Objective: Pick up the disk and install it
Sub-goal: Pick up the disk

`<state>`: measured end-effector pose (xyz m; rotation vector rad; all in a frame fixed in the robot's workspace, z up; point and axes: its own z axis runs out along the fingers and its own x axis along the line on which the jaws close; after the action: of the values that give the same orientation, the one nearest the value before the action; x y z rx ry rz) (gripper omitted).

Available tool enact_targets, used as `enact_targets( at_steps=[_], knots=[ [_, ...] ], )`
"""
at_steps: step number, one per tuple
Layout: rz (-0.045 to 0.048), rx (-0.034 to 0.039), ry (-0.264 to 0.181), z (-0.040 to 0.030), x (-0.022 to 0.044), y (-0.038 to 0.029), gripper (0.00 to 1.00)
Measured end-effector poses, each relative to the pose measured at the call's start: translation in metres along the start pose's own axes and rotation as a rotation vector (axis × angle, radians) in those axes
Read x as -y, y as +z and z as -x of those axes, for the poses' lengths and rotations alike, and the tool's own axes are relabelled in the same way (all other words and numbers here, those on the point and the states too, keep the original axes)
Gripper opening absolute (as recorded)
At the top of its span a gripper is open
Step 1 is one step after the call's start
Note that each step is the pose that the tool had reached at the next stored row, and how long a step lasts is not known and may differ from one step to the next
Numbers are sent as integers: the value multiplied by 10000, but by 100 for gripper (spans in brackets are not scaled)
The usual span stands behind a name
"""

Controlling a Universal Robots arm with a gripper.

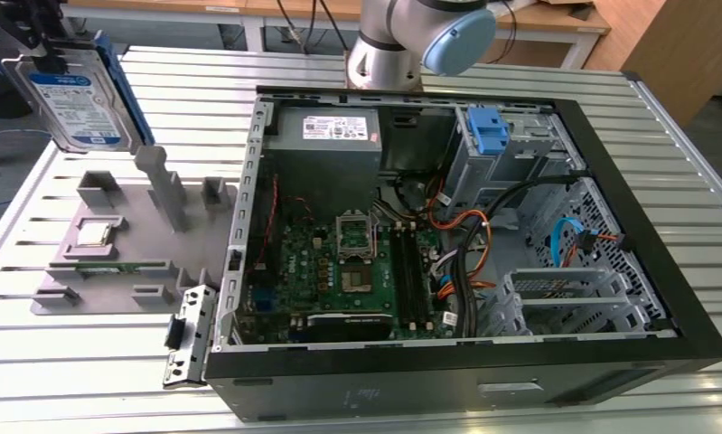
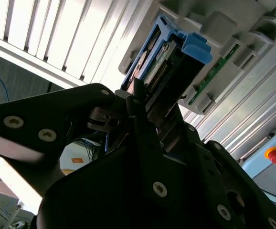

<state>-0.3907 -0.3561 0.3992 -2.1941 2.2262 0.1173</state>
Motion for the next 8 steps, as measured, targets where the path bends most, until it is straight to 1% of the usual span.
enact_targets(
  at_steps=[3,4,8],
  knots=[
    [2,-1,0,0,0,-3,35],
    [7,-4,1,1,0,-13,35],
    [4,-1,0,5,-3,-81,35]
  ],
)
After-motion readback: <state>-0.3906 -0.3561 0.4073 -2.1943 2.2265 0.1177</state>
